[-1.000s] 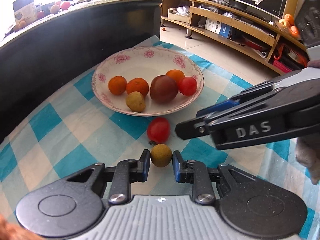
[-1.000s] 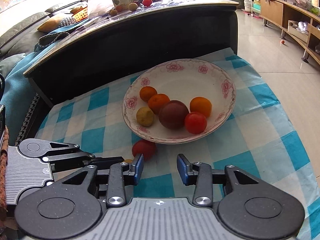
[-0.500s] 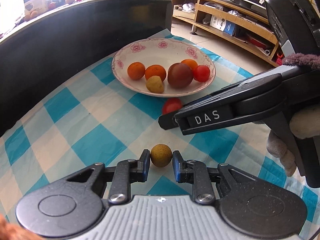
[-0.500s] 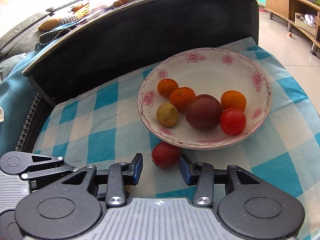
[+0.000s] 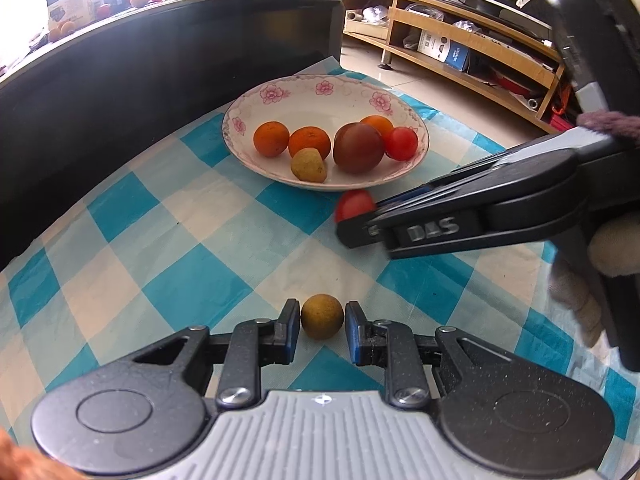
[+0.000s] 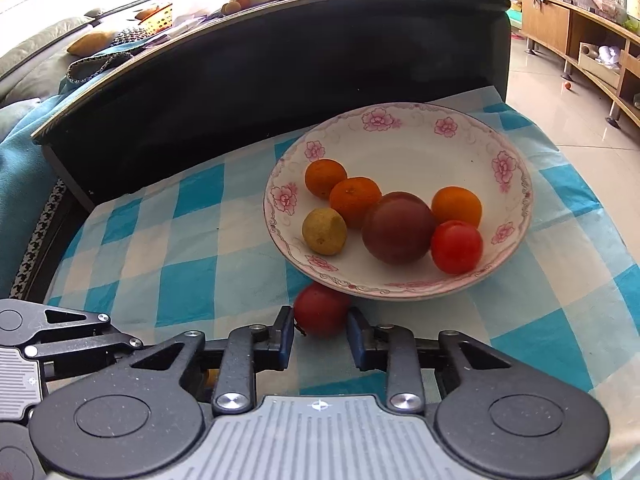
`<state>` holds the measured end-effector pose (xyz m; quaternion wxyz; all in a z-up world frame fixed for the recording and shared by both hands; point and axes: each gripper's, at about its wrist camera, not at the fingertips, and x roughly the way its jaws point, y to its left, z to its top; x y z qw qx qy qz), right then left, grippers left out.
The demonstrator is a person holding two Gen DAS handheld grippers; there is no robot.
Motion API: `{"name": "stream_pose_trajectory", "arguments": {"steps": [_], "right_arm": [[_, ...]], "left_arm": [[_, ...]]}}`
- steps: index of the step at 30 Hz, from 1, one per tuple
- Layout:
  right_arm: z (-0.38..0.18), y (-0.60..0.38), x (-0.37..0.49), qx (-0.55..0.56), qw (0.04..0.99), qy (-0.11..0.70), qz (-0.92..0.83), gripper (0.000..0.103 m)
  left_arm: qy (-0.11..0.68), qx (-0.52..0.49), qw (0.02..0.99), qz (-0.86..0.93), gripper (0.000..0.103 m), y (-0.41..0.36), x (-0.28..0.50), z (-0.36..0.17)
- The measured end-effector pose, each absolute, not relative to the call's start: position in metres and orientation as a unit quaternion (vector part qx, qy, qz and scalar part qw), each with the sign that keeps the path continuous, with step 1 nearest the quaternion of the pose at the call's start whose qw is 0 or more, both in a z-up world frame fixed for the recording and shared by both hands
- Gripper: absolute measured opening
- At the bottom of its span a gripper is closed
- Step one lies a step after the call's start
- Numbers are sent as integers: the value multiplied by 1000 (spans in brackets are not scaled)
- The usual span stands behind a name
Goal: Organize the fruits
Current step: 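Close the left gripper on a brown fruit while the right gripper grasps a red tomato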
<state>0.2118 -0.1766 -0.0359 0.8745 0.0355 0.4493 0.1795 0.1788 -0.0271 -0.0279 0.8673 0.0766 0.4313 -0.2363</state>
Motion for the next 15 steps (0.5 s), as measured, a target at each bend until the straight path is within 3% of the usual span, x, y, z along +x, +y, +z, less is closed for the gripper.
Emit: {"name": "stream_pose_trajectory", "arguments": {"steps": [15], "right_arm": [[-20, -195, 127, -3, 850, 494, 184, 24]], "left_arm": [[430, 92, 866, -237, 33, -32, 174, -29]]}}
